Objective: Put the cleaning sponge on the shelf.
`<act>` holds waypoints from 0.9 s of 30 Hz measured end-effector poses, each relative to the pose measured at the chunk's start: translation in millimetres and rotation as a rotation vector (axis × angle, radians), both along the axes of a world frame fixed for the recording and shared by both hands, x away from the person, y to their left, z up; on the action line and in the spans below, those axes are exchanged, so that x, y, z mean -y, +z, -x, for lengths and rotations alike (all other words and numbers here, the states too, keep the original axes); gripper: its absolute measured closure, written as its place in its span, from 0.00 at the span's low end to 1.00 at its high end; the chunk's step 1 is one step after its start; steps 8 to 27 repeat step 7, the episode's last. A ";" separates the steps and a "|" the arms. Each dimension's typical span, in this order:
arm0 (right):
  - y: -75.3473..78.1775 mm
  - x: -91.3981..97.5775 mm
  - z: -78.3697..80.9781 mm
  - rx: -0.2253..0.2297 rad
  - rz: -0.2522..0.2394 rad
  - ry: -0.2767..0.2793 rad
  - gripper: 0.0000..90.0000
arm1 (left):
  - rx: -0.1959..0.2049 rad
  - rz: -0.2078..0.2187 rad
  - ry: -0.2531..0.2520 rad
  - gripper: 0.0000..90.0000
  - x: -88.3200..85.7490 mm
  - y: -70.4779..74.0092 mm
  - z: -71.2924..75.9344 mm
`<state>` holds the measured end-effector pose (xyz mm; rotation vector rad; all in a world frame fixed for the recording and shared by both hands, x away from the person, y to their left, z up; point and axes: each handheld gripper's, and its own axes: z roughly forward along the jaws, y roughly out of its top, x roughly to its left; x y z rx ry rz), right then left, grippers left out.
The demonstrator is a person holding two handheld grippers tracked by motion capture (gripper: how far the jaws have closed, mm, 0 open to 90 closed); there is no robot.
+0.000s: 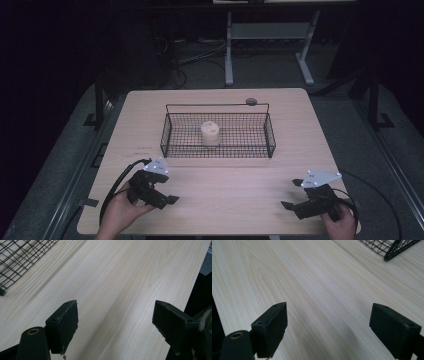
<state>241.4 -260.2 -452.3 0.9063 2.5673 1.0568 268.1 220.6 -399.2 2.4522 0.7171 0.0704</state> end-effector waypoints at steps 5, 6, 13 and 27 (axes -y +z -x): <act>0.4 -0.9 0.5 0.000 -0.003 0.000 0.16 | 0.010 0.022 0.020 0.22 -6.8 -4.8 10.6; 0.4 -0.9 0.5 0.000 -0.003 0.000 0.16 | 0.010 0.022 0.020 0.22 -6.8 -4.8 10.6; 0.5 -1.1 0.6 0.002 -0.002 0.001 0.16 | 0.015 0.020 0.025 0.22 -7.5 -5.9 13.3; 0.5 -1.1 0.6 0.002 -0.002 0.001 0.16 | 0.015 0.020 0.025 0.22 -7.5 -5.9 13.3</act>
